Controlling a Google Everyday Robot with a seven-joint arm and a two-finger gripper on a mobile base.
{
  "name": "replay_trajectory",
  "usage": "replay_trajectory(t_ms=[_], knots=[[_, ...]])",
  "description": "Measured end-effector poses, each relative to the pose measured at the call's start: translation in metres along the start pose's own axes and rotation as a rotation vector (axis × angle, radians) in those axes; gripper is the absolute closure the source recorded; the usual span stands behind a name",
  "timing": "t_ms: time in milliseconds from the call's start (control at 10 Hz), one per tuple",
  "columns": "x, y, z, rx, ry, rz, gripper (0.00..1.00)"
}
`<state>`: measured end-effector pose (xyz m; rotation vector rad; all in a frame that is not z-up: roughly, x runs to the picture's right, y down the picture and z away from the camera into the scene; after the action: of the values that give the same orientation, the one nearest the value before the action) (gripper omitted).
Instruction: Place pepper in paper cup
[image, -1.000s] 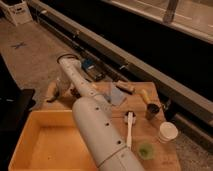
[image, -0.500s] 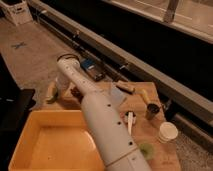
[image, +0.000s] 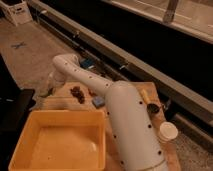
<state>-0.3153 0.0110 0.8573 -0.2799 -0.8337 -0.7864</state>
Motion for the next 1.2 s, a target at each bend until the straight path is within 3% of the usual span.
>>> replay_trajectory(t_ms=[100,200,400,800,1200], knots=[[-0.005,0.006,-0.004,0.006,0.021,0.017,1.0],[-0.016,0.023,-0.011,0.001,0.072,0.046,1.0],[-0.02,0.041,-0.025,-0.03,0.122,0.071,1.0],[0.007,0.081,-0.097,-0.085,0.231,0.184,1.0],[0.033,0.126,-0.165,-0.038,0.269,0.358,1.0]])
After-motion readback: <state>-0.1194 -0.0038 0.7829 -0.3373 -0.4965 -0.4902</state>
